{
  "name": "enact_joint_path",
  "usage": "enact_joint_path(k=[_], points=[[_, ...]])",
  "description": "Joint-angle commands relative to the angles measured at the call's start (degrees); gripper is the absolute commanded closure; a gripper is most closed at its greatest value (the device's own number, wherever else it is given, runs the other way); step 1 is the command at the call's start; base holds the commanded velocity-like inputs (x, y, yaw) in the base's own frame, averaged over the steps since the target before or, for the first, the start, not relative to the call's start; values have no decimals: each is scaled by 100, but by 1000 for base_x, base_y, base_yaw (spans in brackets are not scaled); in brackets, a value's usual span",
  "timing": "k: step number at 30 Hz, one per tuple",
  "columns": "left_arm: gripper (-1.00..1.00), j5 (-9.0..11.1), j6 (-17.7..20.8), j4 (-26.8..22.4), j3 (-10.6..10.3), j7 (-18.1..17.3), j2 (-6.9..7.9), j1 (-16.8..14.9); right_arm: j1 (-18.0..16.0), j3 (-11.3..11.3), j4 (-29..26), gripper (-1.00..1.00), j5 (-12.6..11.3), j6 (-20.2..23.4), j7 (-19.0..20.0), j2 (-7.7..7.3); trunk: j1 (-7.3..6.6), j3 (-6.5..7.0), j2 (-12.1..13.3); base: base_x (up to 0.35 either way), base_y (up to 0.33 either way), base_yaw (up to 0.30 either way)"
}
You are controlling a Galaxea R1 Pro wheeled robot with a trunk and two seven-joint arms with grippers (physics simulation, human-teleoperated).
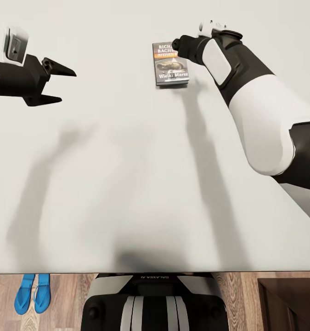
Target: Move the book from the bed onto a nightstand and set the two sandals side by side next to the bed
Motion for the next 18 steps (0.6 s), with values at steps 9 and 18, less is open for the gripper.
enact_joint_path(k=[9,18], points=[[-100,48,12,-2,-27,56,-2,-5,-93,20,-40,-100,14,202,6,2,0,-71,-1,0,0,0],[-100,50,12,1,-6,56,-41,-84,-788,68,115,-100,302,898,87,2,0,-150,-1,0,0,0]])
